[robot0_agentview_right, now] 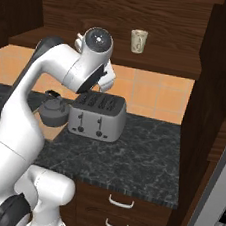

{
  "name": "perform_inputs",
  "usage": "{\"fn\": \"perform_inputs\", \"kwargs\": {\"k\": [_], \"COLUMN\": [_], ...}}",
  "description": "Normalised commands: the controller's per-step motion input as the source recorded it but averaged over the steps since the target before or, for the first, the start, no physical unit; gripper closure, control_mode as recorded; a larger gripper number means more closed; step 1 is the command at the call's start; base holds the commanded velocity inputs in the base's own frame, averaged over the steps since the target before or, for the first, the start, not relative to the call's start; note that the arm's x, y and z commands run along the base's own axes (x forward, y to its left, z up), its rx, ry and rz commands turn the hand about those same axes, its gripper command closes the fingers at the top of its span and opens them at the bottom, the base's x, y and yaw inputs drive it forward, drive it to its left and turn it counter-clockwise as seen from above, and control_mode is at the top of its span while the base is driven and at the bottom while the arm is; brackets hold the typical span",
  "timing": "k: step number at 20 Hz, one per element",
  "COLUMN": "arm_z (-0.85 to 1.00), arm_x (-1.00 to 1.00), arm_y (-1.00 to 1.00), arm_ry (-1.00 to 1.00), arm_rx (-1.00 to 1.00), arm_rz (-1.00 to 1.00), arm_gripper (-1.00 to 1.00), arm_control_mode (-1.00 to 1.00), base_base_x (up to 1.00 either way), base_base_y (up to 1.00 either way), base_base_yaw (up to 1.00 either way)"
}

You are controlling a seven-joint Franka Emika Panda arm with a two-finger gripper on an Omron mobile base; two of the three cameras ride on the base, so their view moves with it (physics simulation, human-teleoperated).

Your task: Pick the kettle from the counter and place it on the tray. Then pick the mug from the cabinet and place it on the tray. Then close the cabinet doors.

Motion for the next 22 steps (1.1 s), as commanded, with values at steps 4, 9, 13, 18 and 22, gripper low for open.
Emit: {"fn": "perform_inputs", "kwargs": {"k": [4, 9, 13, 18, 22], "arm_z": [0.0, 0.0, 0.06, 0.17, 0.2], "arm_x": [-0.01, 0.21, 0.32, 0.36, 0.34], "arm_y": [-0.13, -0.33, -0.33, -0.4, -0.43], "arm_ry": [-0.09, -0.14, -0.15, -0.07, -0.05], "arm_rx": [-0.05, -0.08, -0.1, -0.11, -0.12], "arm_rz": [0.01, 0.04, 0.01, 0.0, 0.01], "arm_gripper": [-1.0, -1.0, -1.0, -1.0, -1.0], "arm_control_mode": [-1.0, -1.0, -1.0, -1.0, -1.0], "base_base_x": [0.0, 0.0, 0.0, 0.0, 0.0], "base_base_y": [0.0, 0.0, 0.0, 0.0, 0.0], "base_base_yaw": [0.0, 0.0, 0.0, 0.0, 0.0]}}
